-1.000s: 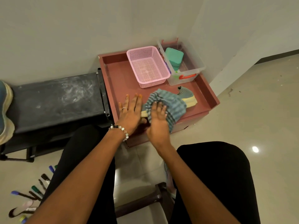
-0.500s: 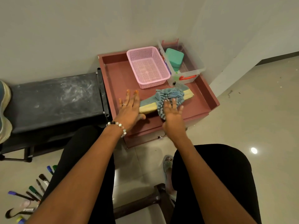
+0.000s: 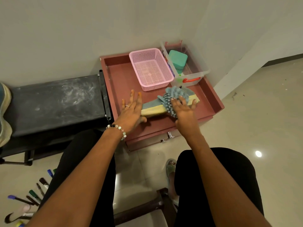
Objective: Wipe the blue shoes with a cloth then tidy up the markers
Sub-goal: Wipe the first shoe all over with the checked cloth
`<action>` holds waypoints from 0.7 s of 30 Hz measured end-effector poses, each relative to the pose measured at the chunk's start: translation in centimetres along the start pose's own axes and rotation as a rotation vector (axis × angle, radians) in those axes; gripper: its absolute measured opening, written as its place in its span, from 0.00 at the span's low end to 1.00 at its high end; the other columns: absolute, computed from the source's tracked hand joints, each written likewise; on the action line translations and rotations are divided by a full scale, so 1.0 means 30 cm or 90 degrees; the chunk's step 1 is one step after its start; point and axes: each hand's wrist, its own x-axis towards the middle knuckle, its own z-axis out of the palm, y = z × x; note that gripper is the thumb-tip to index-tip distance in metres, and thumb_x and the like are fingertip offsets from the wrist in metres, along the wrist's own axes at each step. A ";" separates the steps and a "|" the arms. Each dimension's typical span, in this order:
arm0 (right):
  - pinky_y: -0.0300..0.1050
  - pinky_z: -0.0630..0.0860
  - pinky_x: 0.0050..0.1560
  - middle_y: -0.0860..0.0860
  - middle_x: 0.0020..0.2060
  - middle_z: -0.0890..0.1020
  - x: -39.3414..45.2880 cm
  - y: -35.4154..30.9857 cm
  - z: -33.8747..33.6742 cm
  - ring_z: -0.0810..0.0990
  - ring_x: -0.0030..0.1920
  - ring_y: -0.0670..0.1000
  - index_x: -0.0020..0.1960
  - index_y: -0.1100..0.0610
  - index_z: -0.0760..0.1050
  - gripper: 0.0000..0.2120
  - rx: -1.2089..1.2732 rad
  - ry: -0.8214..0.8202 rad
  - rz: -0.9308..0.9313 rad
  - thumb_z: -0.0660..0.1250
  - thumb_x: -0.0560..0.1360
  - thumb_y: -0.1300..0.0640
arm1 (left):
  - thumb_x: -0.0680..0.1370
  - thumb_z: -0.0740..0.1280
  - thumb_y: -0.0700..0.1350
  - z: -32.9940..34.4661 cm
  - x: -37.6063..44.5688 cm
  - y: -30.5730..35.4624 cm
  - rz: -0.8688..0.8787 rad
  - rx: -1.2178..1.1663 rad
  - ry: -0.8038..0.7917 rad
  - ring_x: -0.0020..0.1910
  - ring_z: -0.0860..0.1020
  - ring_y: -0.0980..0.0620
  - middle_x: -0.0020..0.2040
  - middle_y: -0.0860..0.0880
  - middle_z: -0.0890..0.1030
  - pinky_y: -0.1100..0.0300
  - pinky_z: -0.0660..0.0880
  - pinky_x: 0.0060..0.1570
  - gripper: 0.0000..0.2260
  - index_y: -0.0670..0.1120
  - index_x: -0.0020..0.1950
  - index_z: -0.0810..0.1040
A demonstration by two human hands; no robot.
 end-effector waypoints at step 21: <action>0.71 0.50 0.65 0.66 0.61 0.76 0.006 -0.004 -0.014 0.69 0.65 0.71 0.64 0.71 0.71 0.33 -0.081 -0.022 -0.058 0.73 0.59 0.74 | 0.75 0.70 0.44 -0.008 -0.011 0.003 0.028 -0.026 0.029 0.70 0.29 0.53 0.73 0.46 0.29 0.49 0.30 0.68 0.46 0.38 0.76 0.35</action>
